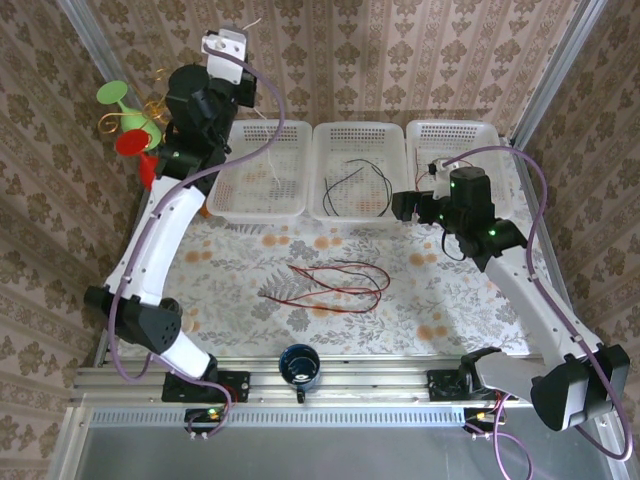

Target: Untangle the cables

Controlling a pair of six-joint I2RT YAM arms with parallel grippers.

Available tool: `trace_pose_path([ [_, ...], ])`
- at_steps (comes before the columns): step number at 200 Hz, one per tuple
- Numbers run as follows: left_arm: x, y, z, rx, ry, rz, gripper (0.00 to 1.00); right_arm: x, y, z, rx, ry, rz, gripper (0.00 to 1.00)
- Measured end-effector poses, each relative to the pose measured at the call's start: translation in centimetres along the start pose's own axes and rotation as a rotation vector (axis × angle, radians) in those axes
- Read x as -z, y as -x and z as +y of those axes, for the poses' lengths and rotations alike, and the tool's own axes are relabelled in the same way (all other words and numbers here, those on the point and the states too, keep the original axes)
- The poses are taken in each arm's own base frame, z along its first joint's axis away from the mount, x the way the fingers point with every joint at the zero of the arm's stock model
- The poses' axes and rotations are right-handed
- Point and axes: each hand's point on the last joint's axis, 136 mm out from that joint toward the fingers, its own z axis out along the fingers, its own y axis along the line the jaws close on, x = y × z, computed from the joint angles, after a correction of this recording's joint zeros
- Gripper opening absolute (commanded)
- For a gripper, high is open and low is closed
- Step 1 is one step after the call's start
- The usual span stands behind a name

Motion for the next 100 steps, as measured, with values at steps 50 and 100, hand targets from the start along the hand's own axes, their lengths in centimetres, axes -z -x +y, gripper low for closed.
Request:
trace_pose_path([
  [50,-2.1,-10.0,-2.1,0.018,-0.048,0.229,0.0,0.3,-0.3,-0.1,-0.002,-0.001,0.011,1.0],
  [100,-2.4,-29.5,-7.8,0.092,-0.184,0.726,0.0,0.8,-0.3,0.0,-0.002,-0.001,0.011,1.0],
])
